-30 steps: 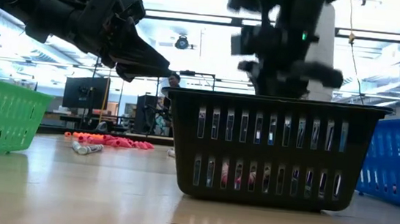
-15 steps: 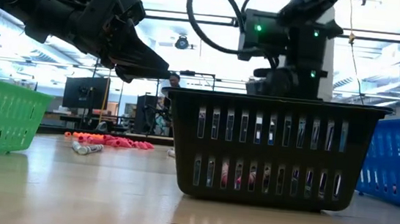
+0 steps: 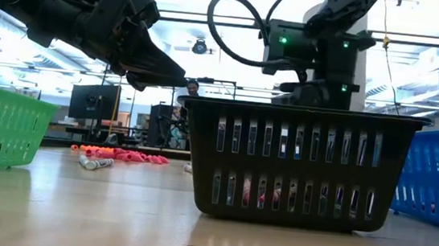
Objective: Sort crayons
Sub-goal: Put the pink crayon into the black bin
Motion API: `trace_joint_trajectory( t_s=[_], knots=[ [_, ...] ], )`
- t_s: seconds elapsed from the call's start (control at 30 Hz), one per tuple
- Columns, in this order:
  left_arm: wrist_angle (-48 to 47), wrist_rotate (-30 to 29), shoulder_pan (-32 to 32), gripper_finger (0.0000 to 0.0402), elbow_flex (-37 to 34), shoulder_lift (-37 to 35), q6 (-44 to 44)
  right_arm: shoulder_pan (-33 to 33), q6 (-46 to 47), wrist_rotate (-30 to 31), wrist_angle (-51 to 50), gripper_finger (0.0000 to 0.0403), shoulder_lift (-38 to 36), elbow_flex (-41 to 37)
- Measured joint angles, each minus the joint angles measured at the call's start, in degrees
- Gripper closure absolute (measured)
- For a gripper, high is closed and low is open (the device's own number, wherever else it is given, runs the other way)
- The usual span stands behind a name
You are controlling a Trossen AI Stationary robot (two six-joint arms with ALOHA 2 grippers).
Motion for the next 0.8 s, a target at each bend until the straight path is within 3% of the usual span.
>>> trace_joint_trajectory(
  t_s=[0.27, 0.5, 0.8],
  knots=[
    [-0.04, -0.04, -0.01, 0.0217, 0.0, 0.0, 0.0, -1.45, -1.13, -5.33, 3.37, 0.0307, -0.31, -1.62],
    [-0.04, -0.04, -0.01, 0.0217, 0.0, 0.0, -0.01, -1.38, -0.57, -5.17, 5.09, 0.0311, -0.41, -3.76],
    [-0.02, -0.04, 0.0, 0.0217, 0.0, 0.0, -0.02, -1.31, -0.29, -4.23, 4.89, 0.0368, -0.31, -3.78]
  ],
)
